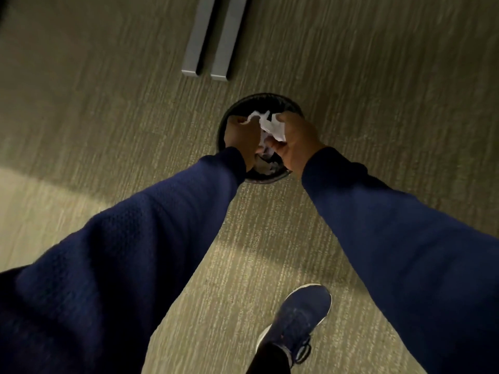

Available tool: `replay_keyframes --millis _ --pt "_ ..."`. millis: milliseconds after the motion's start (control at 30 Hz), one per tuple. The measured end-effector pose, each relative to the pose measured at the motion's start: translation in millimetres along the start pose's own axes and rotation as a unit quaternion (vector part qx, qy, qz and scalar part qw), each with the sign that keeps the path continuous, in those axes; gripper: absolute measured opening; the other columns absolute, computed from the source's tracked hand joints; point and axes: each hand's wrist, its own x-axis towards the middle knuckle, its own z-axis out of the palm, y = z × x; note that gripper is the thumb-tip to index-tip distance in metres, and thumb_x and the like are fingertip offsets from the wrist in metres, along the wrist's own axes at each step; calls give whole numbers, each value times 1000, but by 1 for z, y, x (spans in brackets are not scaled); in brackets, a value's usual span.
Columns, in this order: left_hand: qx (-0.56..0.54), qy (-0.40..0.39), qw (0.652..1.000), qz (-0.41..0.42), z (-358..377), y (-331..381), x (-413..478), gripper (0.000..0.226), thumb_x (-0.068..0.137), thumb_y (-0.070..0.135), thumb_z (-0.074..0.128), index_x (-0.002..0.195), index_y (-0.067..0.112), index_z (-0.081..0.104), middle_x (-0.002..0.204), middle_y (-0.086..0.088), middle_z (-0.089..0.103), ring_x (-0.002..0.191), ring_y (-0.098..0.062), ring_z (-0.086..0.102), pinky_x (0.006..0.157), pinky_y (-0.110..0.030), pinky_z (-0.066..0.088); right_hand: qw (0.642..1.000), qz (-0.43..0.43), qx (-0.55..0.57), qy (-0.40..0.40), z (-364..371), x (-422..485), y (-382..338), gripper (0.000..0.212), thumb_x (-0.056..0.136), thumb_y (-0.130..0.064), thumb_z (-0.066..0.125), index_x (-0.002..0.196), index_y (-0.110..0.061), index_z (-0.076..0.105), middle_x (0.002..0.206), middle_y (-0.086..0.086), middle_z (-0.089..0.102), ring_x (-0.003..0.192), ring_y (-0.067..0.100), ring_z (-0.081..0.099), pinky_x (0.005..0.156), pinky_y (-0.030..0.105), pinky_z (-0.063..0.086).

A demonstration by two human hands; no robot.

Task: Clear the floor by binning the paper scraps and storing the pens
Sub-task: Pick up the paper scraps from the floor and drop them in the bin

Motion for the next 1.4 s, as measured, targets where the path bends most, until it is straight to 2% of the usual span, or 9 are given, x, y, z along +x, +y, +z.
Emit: replay_keyframes --millis 100,267,400,500,700,800,1000,1233,1400 --pt "29 -60 998 -16 -3 -1 0 25 100 25 45 100 7 62 84 -7 60 60 -14 57 54 -24 48 999 23 16 -29 -3 0 -4 40 104 -19 49 143 -13 51 132 12 55 121 32 55 87 43 57" --pt "-17 -46 997 -55 -5 -1 -16 18 98 35 42 88 29 56 82 5 61 69 -13 59 37 -15 44 999 22 44 -10 -22 -14 -12 45 101 -35 52 143 -17 51 129 11 58 114 32 60 99 51 53" --pt "12 -46 999 -18 1 1 -39 26 94 36 43 104 24 63 99 -3 70 92 -25 68 69 -36 57 998 19 53 -6 -49 -38 -10 44 99 -39 54 136 -16 57 128 10 62 114 33 63 97 46 55" --pt "38 -81 996 15 21 2 -68 41 96 34 42 123 11 62 123 -17 67 114 -36 63 100 -55 51 997 8 76 9 -86 -68 -5 25 99 -41 54 113 -24 64 112 2 64 115 33 58 94 45 53" --pt "152 -151 976 49 101 1 -154 55 105 36 36 141 -4 47 150 -31 41 134 -49 44 110 -62 38 986 -16 134 100 -184 -142 4 24 95 -37 57 113 -23 64 125 8 62 98 30 60 76 41 58" --pt "187 -172 963 92 153 -8 -213 40 106 32 40 137 9 51 139 -13 56 126 -31 54 109 -45 44 976 -39 167 132 -244 -186 11 21 97 -34 54 111 -22 63 116 6 62 93 28 58 71 39 56" --pt "264 -271 916 136 242 -63 -344 45 102 44 43 129 11 59 124 -13 63 115 -34 59 104 -46 48 957 -90 188 202 -374 -294 52 19 99 -37 55 115 -28 59 126 3 59 112 28 59 95 47 54" --pt "326 -402 829 214 317 -159 -524 27 101 43 46 109 23 62 89 9 60 82 -10 56 71 -26 42 919 -122 200 316 -514 -444 140 27 98 -40 55 123 -30 57 130 -4 57 115 20 58 100 44 53" --pt "366 -475 761 247 359 -229 -649 25 102 41 45 106 23 61 86 10 61 77 -5 55 69 -26 41 882 -132 233 388 -600 -546 214 23 96 -38 54 117 -29 59 113 -6 60 113 23 60 98 46 54"
